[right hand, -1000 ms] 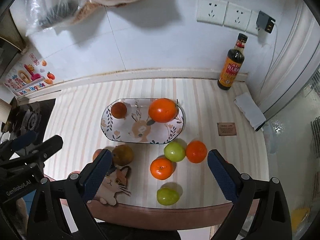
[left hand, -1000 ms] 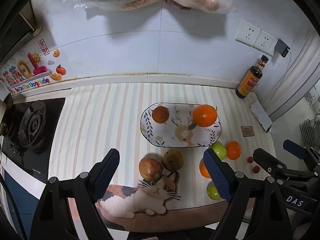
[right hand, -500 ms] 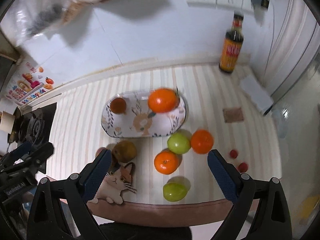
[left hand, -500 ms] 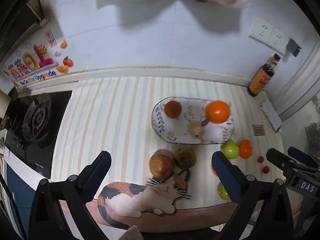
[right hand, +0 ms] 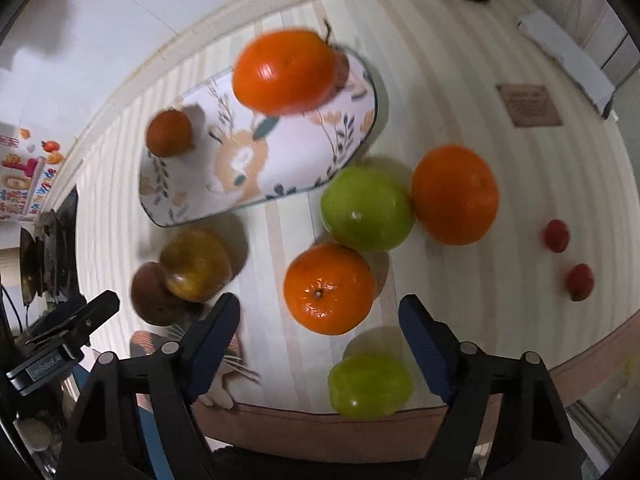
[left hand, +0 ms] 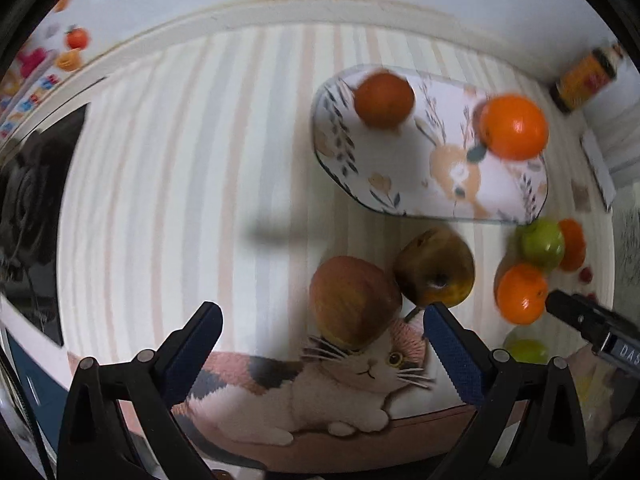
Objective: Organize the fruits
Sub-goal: 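Grasp a red apple with the left tool while the right tool grasps an orange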
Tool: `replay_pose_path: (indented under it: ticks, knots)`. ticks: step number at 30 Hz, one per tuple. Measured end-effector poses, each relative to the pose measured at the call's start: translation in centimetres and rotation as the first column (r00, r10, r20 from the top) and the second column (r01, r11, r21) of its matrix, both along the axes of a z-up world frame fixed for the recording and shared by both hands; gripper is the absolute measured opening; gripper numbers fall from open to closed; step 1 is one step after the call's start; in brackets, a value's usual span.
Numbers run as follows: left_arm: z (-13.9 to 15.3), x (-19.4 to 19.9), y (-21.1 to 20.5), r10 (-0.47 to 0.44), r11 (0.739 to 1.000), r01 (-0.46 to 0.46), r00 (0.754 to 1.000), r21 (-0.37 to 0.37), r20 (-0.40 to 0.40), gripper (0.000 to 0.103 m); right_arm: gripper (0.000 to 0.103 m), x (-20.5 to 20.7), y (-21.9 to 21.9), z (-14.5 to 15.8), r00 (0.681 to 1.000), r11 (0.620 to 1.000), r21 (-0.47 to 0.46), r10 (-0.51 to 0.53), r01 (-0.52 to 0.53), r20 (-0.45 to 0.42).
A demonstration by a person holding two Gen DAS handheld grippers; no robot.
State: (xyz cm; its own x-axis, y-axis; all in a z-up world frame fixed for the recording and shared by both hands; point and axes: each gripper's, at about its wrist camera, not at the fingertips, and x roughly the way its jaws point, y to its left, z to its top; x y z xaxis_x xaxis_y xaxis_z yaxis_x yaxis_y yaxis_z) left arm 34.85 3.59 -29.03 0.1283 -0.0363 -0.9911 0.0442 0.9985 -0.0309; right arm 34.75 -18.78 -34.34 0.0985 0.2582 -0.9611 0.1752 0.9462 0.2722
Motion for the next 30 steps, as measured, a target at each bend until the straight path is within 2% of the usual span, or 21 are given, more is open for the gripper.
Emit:
replay_pose_path:
  ticks: [3,8,10,11,12,16,20,25,30]
  knots:
    - [-1.5,0.4,-1.2,-0.120,0.993,0.120,0.992,0.018,-0.024,0.103,0.084,0.3,0.6,-1.7,0.999,0.999,-0.009,0.034,-0.035,-0.042]
    - [-4.1,0.8,-3.2,-0.274,0.959,0.278,0.959,0.050,-0.078,0.103,0.084,0.6,1.2,-4.0,0.995,0.999,-0.007,0.052,-0.053,-0.090]
    - [-5.0,0.8,-3.8,-0.306,0.949,0.311,0.948,0.046,-0.089,0.091,0.084,0.8,1.4,-4.7,0.993,0.999,0.006,0.053,-0.052,-0.104]
    - [-5.2,0.8,-4.0,-0.314,0.947,0.318,0.945,0.036,-0.091,0.079,0.084,0.9,1.5,-5.0,0.993,0.999,0.007,0.052,-0.051,-0.107]
    - [-5.3,0.7,-4.1,-0.314,0.948,0.317,0.945,0.030,-0.088,0.069,0.084,1.0,1.6,-5.2,0.993,0.999,0.005,0.051,-0.051,-0.107]
    - [-5.1,0.1,-3.8,-0.278,0.960,0.279,0.959,0.020,-0.051,0.068,0.068,1.3,1.7,-5.9,0.994,0.999,-0.006,0.048,-0.049,-0.103]
    - [-5.0,-1.0,-2.8,-0.229,0.973,0.231,0.972,0.028,-0.050,0.068,0.067,1.1,2.0,-5.9,0.993,0.998,-0.009,0.069,-0.070,-0.092]
    - [-4.9,-3.5,-0.2,-0.114,0.993,0.116,0.991,0.023,-0.077,0.068,0.067,-0.3,2.9,-6.4,0.984,0.991,0.010,0.133,-0.133,-0.121]
    - [-5.3,-5.2,2.1,-0.028,1.000,0.029,0.996,0.006,-0.082,0.068,0.068,-0.2,3.7,-6.7,0.982,0.988,-0.012,0.152,-0.155,-0.114]
